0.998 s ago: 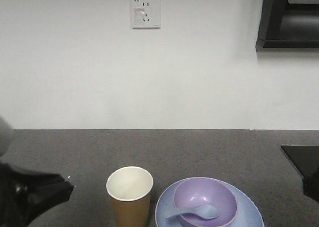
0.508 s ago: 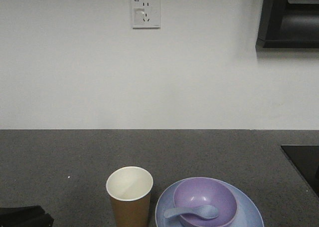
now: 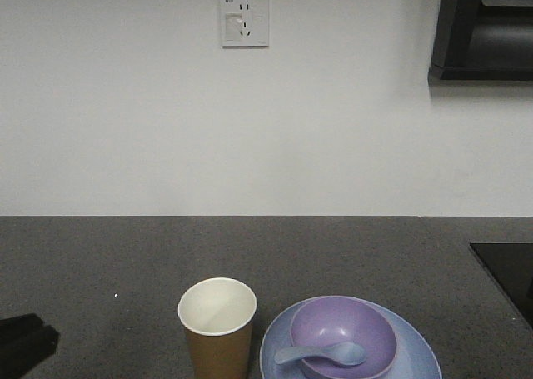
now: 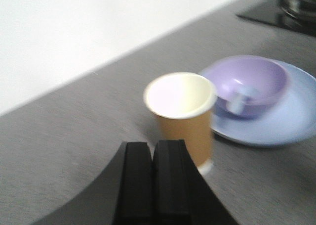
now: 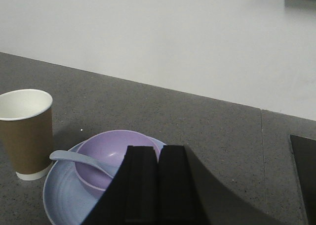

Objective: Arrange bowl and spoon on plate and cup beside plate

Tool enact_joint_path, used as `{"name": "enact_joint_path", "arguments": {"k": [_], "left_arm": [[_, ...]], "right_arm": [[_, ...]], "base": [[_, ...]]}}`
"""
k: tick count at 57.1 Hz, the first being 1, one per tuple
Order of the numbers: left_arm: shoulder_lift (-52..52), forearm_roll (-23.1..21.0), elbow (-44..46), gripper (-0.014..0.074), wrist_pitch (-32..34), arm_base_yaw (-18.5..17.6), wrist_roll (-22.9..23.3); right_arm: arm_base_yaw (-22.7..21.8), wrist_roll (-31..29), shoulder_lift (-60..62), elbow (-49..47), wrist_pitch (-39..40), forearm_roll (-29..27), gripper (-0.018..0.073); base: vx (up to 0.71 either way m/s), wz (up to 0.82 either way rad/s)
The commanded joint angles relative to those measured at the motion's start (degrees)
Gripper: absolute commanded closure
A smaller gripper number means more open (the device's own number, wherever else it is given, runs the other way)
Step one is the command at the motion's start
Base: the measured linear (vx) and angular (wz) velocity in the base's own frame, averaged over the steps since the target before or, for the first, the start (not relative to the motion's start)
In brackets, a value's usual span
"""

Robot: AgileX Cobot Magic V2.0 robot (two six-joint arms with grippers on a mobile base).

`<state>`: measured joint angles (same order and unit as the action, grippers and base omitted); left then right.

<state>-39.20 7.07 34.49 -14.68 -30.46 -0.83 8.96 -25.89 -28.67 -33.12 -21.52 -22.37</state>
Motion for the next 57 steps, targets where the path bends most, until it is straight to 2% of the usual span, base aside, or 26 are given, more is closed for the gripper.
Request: {"name": "enact_joint_path", "arguments": {"k": [1, 6, 12, 21, 26, 30, 34, 57], "left_arm": [[3.63, -1.7, -4.11, 0.06, 14.68, 5.24, 0.02], [9.42, -4.86, -11.34, 0.06, 19.68, 11.27, 0.02], [17.96, -7.07, -20.29, 0.06, 20.62, 17.77, -0.08], [30.58, -7.07, -30.87, 0.06, 20.51, 23.9, -0.08], [36.17, -7.07, -34.74, 0.06, 20.07, 25.25, -0.12], [39.62, -6.58, -34.46, 0.06, 14.09, 25.64, -0.9], [41.1, -6.48, -34.58, 0.06, 11.89, 25.64, -3.45], [40.68, -6.63, -34.58, 0.06, 11.73, 25.64, -4.06]], "right_arm": [[-0.16, -0.63, -0.13, -1.71, 4.78, -0.51, 0.0571], [-0.16, -0.63, -0.13, -1.71, 4.78, -0.51, 0.0571], [-0.16, -0.63, -0.13, -1.71, 4.78, -0.51, 0.0571], [-0.16, -0.63, -0.13, -1.71, 4.78, -0.51, 0.0571], [-0.16, -0.63, -0.13, -1.71, 4.78, -0.51, 0.0571], [-0.16, -0.63, -0.13, -1.71, 4.78, -0.51, 0.0571], [-0.16, -0.63, -0.13, -1.71, 4.78, -0.51, 0.0571], [-0.16, -0.63, -0.12, -1.71, 4.39, -0.5, 0.0569]], "base": [[0.0, 0.0], [0.0, 0.0], [0.0, 0.0], [0.0, 0.0], [0.0, 0.0], [0.0, 0.0], [0.0, 0.0], [0.0, 0.0]]}}
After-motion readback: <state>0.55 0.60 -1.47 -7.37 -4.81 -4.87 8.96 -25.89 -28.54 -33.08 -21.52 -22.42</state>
